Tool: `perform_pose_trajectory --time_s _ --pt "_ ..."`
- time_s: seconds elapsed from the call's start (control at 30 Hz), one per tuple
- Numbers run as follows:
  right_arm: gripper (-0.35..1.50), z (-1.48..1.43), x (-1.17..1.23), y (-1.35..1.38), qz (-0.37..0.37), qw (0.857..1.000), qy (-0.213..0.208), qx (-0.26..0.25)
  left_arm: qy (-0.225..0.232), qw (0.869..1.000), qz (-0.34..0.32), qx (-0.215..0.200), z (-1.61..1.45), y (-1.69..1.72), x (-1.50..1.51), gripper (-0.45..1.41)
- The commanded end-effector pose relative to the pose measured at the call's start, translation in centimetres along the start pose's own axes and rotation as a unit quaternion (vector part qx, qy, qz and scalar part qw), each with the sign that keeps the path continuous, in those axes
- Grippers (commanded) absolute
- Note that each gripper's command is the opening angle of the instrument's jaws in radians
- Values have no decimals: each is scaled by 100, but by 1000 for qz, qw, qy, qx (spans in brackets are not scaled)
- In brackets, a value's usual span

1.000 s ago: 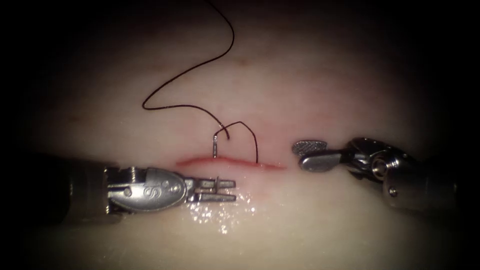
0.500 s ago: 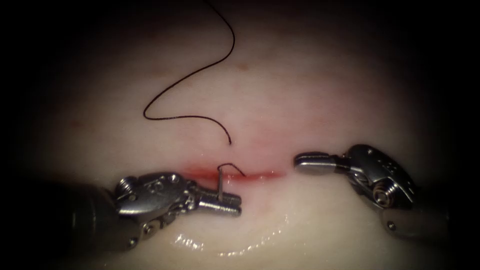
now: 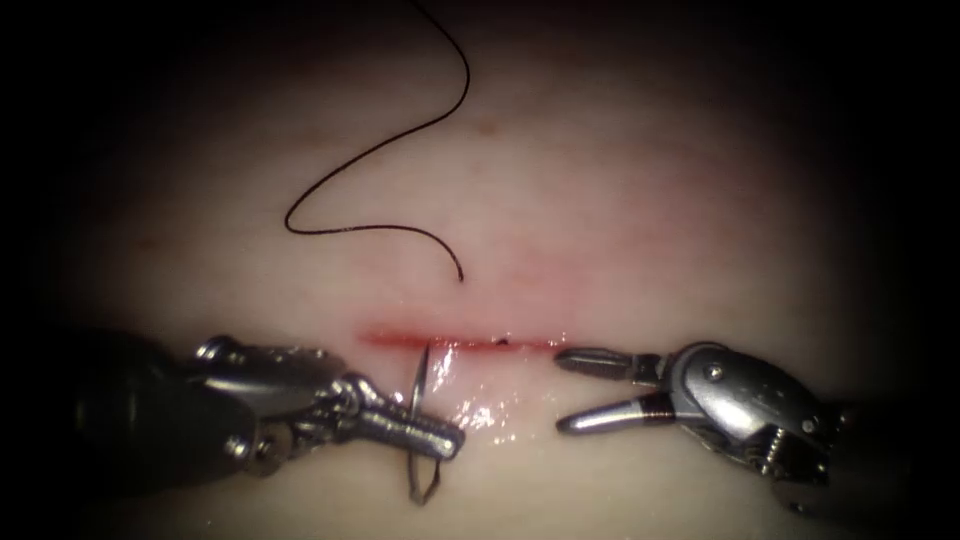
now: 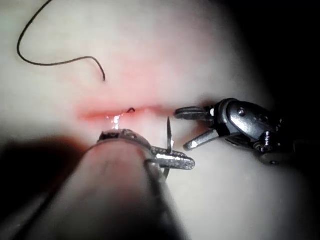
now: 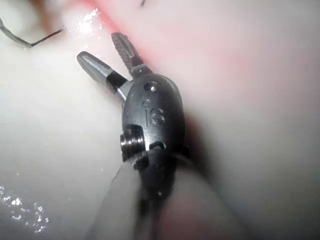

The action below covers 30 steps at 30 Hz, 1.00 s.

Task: Wound Closure
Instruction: Grasp needle with left jaws and pull through skin, then pull thread through wound using right jaws until only a short tail remains

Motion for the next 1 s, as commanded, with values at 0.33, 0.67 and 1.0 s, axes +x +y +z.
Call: perform_pose_trajectory --time_s 0.33,0.67,1.0 --pt "93 57 19 -36 -53 998 -31 5 3 1000 2 -31 -3 27 -5 -45" --pt "86 81 17 -25 -98 992 -79 4 7 991 126 -42 -18 97 2 -45" --pt "54 103 -8 -17 -113 986 -125 5 15 984 169 -53 -18 152 5 -45"
